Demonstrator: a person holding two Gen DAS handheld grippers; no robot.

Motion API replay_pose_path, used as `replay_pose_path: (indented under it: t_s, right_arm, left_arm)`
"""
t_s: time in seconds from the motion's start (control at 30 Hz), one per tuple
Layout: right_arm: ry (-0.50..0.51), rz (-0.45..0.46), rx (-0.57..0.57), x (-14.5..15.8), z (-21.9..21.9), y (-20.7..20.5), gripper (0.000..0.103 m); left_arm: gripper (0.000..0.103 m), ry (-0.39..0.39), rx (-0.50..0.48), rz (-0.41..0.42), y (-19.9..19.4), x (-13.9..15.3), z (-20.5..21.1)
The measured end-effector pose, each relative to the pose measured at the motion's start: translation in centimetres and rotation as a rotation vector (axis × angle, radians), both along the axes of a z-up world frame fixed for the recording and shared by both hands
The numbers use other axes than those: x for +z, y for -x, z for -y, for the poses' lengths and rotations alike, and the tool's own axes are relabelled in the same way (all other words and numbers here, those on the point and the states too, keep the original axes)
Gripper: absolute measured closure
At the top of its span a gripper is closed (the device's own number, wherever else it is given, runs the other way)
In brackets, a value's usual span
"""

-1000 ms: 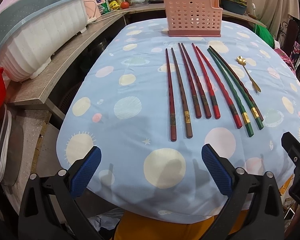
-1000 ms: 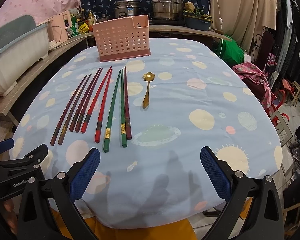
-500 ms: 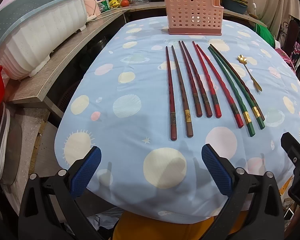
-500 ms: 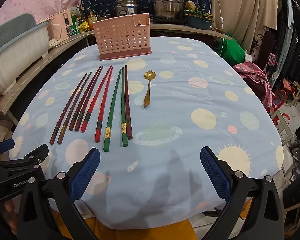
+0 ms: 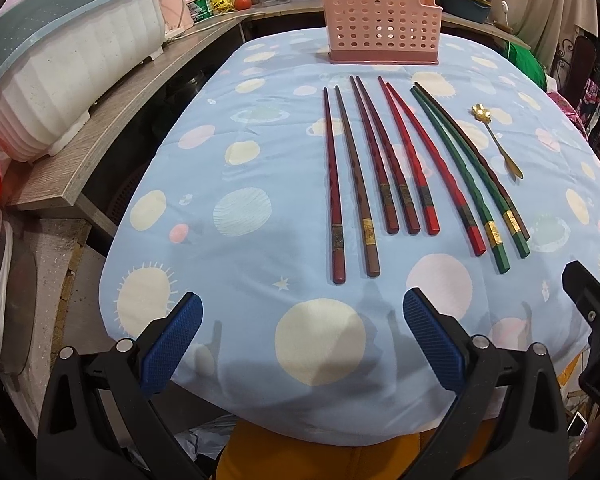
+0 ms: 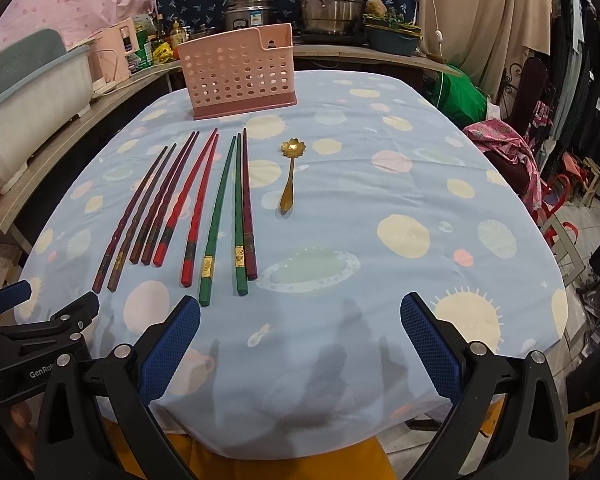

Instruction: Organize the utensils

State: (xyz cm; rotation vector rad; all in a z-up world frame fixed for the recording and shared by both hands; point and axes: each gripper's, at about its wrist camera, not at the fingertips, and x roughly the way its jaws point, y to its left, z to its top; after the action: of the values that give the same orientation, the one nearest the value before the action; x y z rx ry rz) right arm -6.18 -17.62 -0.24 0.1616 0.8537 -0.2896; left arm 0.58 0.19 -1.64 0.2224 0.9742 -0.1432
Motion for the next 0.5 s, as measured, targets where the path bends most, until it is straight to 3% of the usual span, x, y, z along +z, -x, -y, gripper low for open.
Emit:
replay_pose_path:
  t_s: [0.5]
  right_arm:
    - [-0.019, 0.0, -0.025, -0.2, 1.1, -0.4, 0.007]
  left_arm:
    - [0.007, 0.05, 0.038, -0.013, -1.6, 0.0, -1.6]
